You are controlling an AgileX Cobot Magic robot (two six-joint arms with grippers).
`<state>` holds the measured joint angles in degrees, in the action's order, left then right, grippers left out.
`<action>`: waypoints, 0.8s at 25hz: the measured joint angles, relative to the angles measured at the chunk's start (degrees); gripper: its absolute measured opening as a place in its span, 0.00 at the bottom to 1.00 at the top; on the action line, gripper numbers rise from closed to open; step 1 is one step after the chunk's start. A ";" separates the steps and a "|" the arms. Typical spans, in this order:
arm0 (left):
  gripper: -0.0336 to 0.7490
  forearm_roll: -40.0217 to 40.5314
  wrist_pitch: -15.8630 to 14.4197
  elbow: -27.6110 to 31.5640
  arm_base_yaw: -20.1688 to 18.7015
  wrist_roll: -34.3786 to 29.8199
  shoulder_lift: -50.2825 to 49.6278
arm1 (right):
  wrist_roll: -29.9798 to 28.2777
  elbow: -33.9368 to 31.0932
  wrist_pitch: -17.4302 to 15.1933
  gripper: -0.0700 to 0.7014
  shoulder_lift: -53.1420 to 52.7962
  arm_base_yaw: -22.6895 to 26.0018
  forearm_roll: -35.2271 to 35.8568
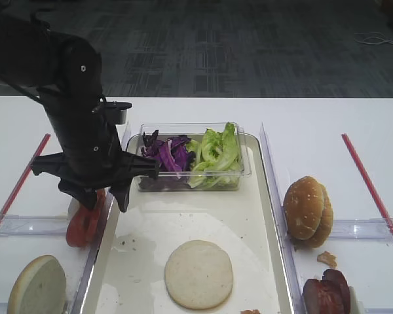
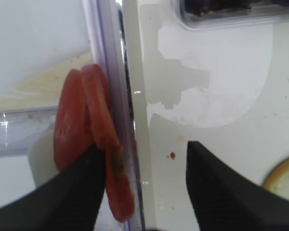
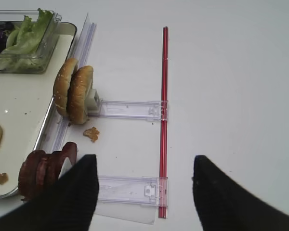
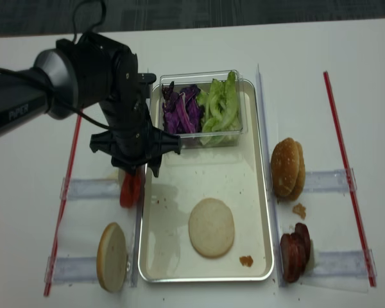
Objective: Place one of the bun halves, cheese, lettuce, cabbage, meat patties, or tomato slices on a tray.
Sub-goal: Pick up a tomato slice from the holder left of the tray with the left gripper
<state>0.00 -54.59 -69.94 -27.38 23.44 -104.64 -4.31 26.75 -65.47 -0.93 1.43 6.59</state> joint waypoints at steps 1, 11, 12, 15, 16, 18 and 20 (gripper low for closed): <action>0.50 0.00 -0.11 0.01 0.00 0.00 -0.38 | 0.00 0.00 0.00 0.71 0.00 0.00 0.00; 0.50 0.00 -0.34 -0.29 0.00 0.00 -1.96 | 0.00 0.00 0.00 0.71 0.00 0.00 0.00; 0.50 0.00 -0.44 -0.29 0.12 0.00 -1.96 | 0.00 0.00 0.00 0.71 0.00 0.00 0.00; 0.44 0.45 -0.68 -0.38 0.44 0.00 -1.96 | 0.00 0.00 0.00 0.71 0.00 0.00 0.00; 0.42 0.87 -0.68 -0.38 0.44 0.00 -1.96 | 0.00 0.00 0.00 0.71 0.00 0.00 0.00; 0.35 1.30 -0.80 -0.38 0.44 0.00 -1.96 | 0.00 0.00 0.00 0.71 0.00 0.00 0.00; 0.30 1.30 -0.88 -0.38 0.44 0.00 -1.96 | 0.00 0.00 0.00 0.71 0.00 0.00 0.00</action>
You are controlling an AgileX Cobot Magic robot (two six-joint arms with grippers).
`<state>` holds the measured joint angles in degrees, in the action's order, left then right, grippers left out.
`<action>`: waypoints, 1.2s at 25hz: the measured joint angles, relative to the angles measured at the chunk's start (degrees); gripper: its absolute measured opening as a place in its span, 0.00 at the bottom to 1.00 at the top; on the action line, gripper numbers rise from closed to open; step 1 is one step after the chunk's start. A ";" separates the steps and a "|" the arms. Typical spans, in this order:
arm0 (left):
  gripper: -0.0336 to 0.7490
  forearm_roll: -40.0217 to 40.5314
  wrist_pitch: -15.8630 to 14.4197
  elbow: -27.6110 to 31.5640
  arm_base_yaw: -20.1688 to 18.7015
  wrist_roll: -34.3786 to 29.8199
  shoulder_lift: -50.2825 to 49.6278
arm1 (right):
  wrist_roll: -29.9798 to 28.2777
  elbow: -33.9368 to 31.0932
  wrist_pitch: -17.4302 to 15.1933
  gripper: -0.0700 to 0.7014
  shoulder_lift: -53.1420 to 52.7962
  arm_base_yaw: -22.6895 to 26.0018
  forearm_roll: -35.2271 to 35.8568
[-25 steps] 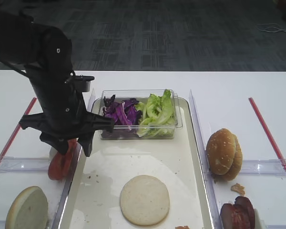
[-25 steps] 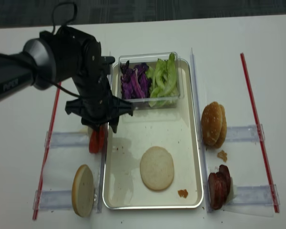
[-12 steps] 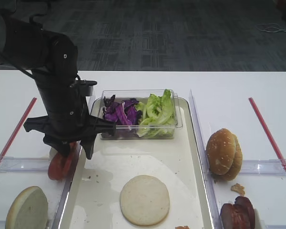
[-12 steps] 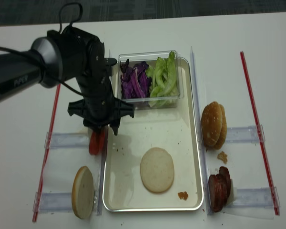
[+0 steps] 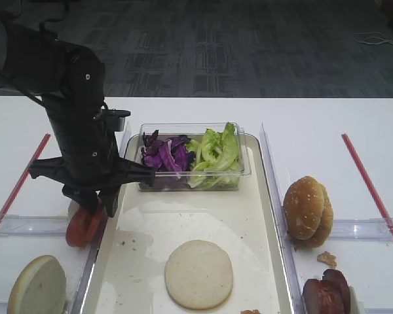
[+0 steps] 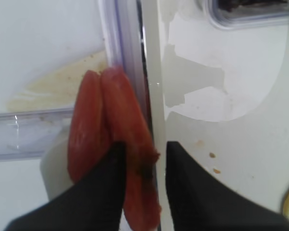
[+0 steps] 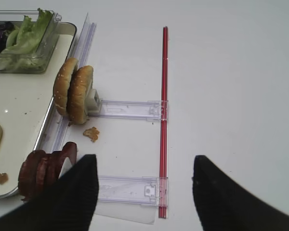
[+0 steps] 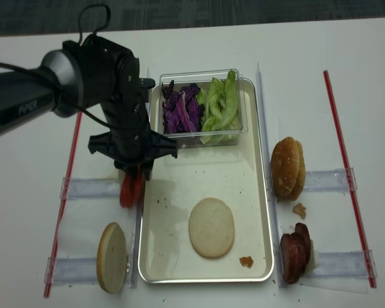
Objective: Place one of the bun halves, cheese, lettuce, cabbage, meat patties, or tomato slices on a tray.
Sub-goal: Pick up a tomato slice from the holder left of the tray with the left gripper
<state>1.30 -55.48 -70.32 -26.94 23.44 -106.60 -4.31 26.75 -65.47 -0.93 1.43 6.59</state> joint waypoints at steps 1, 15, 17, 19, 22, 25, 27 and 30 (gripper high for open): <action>0.27 0.00 0.00 0.00 0.00 0.00 0.00 | 0.00 0.00 0.00 0.71 0.00 0.00 0.00; 0.05 1.36 -0.37 0.00 0.00 0.00 0.00 | 0.00 0.00 0.00 0.71 0.00 0.00 0.00; 0.05 1.36 -0.37 0.00 0.00 0.00 0.00 | 0.00 0.00 0.00 0.71 0.00 0.00 0.00; 0.05 1.36 -0.37 0.00 0.00 0.00 0.00 | 0.00 0.00 0.00 0.71 0.00 0.00 0.00; 0.05 1.36 -0.46 0.00 0.00 0.00 0.00 | -0.10 0.00 0.00 0.71 0.00 0.00 0.00; 0.05 1.36 -0.59 0.00 0.00 0.00 0.55 | -0.10 0.00 0.00 0.71 0.00 0.00 0.00; 0.05 1.42 -0.95 0.00 0.00 0.00 1.24 | -0.10 0.00 0.00 0.71 0.00 0.00 0.00; 0.05 1.42 -1.40 0.00 0.00 0.00 2.50 | -0.10 0.00 0.00 0.71 0.00 0.00 0.00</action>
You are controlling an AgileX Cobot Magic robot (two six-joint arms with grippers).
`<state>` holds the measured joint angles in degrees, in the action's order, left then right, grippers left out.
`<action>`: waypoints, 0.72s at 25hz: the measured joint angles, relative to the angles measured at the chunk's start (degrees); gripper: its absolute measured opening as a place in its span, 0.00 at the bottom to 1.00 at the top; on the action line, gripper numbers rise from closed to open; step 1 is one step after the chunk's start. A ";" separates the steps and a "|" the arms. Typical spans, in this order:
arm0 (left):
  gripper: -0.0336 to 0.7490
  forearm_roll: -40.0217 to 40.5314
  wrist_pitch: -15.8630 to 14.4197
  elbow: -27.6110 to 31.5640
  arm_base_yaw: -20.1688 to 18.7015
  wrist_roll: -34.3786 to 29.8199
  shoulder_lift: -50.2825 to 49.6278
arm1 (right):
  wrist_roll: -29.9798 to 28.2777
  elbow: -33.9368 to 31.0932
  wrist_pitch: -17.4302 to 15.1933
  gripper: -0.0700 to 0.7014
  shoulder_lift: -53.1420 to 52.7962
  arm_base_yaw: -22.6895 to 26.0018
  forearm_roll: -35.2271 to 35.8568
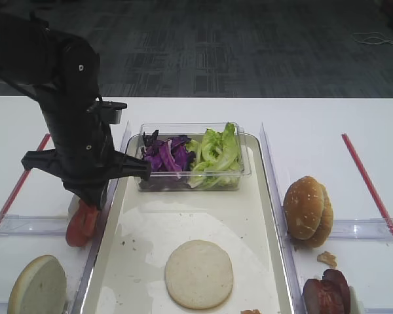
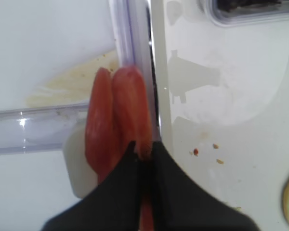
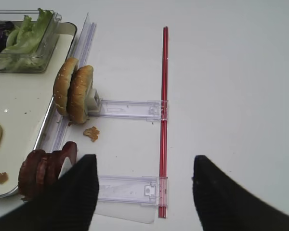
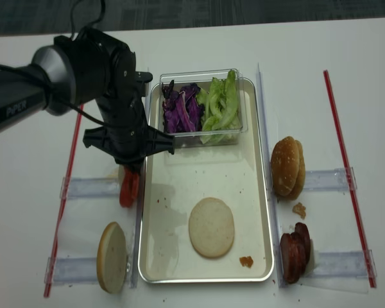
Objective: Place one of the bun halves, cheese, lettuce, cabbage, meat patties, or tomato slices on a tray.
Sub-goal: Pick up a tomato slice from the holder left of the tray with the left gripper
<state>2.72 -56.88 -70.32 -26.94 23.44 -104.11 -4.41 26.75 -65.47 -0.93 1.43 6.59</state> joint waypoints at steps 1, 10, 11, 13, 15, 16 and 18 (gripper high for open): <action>0.05 0.00 -0.10 0.00 0.00 0.00 0.29 | 0.00 0.00 0.00 0.71 0.00 0.00 0.00; 0.05 0.58 -2.20 0.00 0.00 0.00 2.60 | 0.00 0.00 0.00 0.71 0.00 0.00 0.10; 0.05 0.81 -2.42 0.00 0.00 0.00 2.88 | 0.00 0.00 0.00 0.71 0.00 0.00 0.10; 0.05 1.06 -2.93 0.00 0.00 0.00 3.49 | 0.00 0.00 0.00 0.71 0.00 0.00 0.10; 0.05 1.16 -3.34 0.00 0.00 0.00 3.95 | 0.00 0.00 0.00 0.71 0.00 0.00 0.10; 0.05 1.16 -3.47 0.00 0.00 0.00 4.32 | 0.00 0.00 0.00 0.71 0.00 0.00 0.10; 0.05 1.28 -3.57 0.00 0.00 0.00 5.16 | 0.00 0.00 0.00 0.71 0.00 0.00 0.10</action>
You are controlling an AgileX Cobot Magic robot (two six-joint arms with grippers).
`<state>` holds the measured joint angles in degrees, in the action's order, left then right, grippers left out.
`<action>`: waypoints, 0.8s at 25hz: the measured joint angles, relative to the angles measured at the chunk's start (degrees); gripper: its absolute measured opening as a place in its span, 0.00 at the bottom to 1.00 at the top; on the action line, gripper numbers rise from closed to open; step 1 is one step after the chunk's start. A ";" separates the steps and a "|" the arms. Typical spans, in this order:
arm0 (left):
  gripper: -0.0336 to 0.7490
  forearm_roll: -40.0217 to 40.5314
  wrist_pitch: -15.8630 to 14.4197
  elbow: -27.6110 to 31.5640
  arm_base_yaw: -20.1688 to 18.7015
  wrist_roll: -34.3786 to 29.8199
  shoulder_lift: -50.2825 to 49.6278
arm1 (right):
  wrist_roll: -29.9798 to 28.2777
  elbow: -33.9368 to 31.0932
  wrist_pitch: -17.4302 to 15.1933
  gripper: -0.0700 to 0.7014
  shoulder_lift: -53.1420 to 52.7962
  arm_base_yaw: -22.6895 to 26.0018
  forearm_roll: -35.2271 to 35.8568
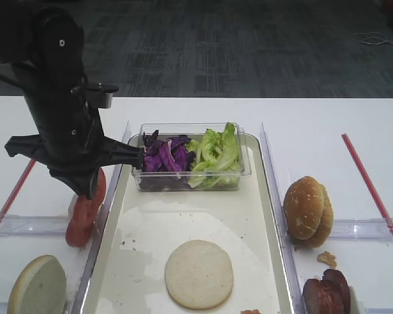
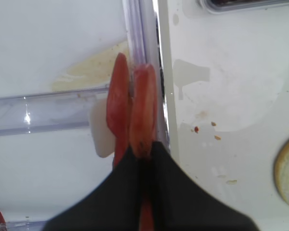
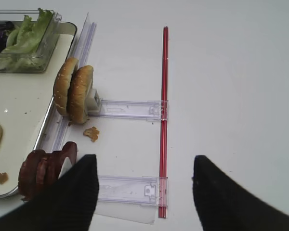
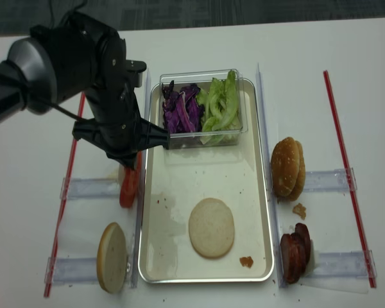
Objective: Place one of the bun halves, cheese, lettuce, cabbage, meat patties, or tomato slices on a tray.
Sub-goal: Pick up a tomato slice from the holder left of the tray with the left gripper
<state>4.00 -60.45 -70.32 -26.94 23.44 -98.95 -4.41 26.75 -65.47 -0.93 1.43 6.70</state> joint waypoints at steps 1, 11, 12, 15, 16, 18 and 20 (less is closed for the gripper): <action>0.05 0.00 -0.10 0.00 0.00 0.00 0.48 | 0.00 0.00 0.00 0.71 0.00 0.00 0.00; 0.04 0.00 -0.95 0.00 -0.14 -0.10 3.19 | 0.00 0.00 0.00 0.71 0.00 0.00 0.00; 0.04 0.01 -1.05 0.00 -0.22 -0.34 3.60 | 0.00 0.00 0.00 0.71 0.00 0.00 0.00; 0.04 0.01 -1.05 0.51 -0.84 -0.87 4.79 | 0.00 0.00 0.00 0.71 0.00 0.00 0.00; 0.04 0.01 -1.05 1.06 -1.09 -0.96 5.43 | 0.00 0.00 0.00 0.71 0.00 0.00 0.00; 0.04 0.01 -0.16 3.09 -1.19 -0.96 6.69 | 0.00 0.00 0.00 0.71 0.00 0.00 0.00; 0.04 -0.13 0.96 5.25 -1.19 -0.59 8.32 | 0.00 0.00 0.00 0.71 0.00 0.00 0.00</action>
<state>3.87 -59.49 -65.07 -28.12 22.85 -90.63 -4.41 26.75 -65.47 -0.93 1.43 6.70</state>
